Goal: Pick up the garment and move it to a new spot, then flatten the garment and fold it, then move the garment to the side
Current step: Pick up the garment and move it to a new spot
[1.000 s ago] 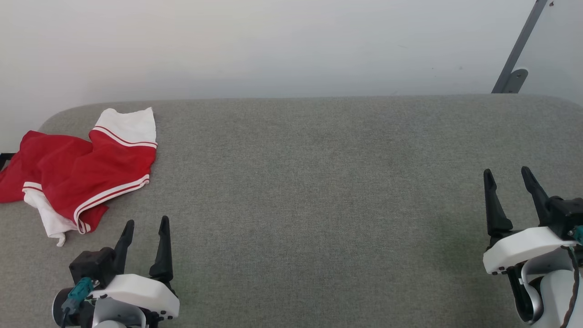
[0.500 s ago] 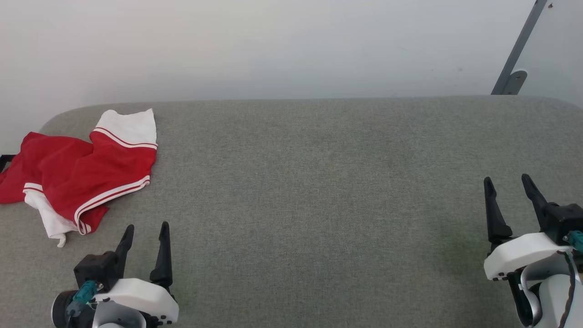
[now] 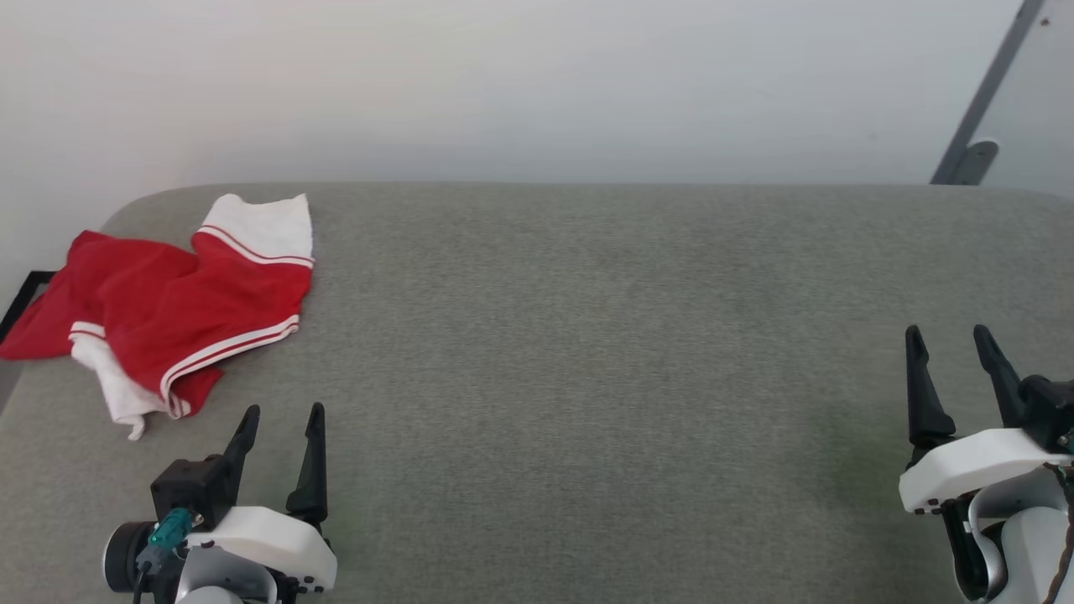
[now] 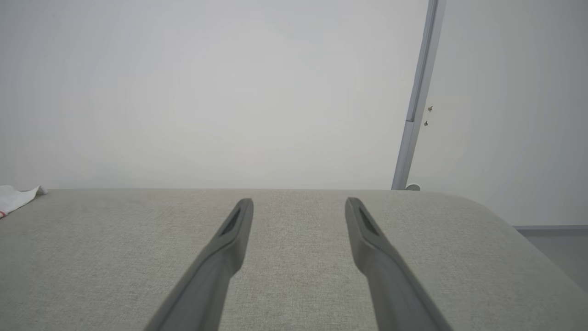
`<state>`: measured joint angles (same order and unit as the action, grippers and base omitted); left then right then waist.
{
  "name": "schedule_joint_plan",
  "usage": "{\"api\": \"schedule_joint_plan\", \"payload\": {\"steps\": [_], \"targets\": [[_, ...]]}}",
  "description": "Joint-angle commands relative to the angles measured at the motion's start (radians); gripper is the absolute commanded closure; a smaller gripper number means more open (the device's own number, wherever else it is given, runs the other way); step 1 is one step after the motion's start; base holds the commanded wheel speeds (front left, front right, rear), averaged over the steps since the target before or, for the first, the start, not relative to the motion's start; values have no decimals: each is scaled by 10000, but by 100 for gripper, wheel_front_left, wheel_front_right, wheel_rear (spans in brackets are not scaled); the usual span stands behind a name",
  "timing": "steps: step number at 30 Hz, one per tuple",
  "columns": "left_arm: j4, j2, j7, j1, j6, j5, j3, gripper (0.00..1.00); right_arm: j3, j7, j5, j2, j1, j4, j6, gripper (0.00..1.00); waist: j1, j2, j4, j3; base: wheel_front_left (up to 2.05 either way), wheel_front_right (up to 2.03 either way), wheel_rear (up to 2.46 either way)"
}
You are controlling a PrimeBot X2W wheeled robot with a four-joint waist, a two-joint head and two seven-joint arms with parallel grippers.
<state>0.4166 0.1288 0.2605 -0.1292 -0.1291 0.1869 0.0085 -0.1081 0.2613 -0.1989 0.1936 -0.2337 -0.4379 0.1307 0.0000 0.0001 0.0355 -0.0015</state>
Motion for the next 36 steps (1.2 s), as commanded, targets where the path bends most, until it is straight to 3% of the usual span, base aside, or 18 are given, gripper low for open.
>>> {"api": "schedule_joint_plan", "payload": {"steps": [1,10,26,36], "targets": [[-4,18,72,-130,-23,76,18,0,38,55,-88,17,17,-87,1,0,0,-1,137,-2,0,0,0],[49,-205,64,-23,-19,-137,420,0,591,53,-392,-40,177,-7,1,0,0,-1,1394,27,0,0,0],[-592,-714,63,616,153,-333,1015,0,2299,53,-1080,-276,120,-230,1,0,0,-1,4836,34,0,0,0],[-1751,-765,64,1301,800,580,1343,0,3976,53,-1465,-257,-995,-884,1,0,0,-1,5107,514,0,0,0]]}}
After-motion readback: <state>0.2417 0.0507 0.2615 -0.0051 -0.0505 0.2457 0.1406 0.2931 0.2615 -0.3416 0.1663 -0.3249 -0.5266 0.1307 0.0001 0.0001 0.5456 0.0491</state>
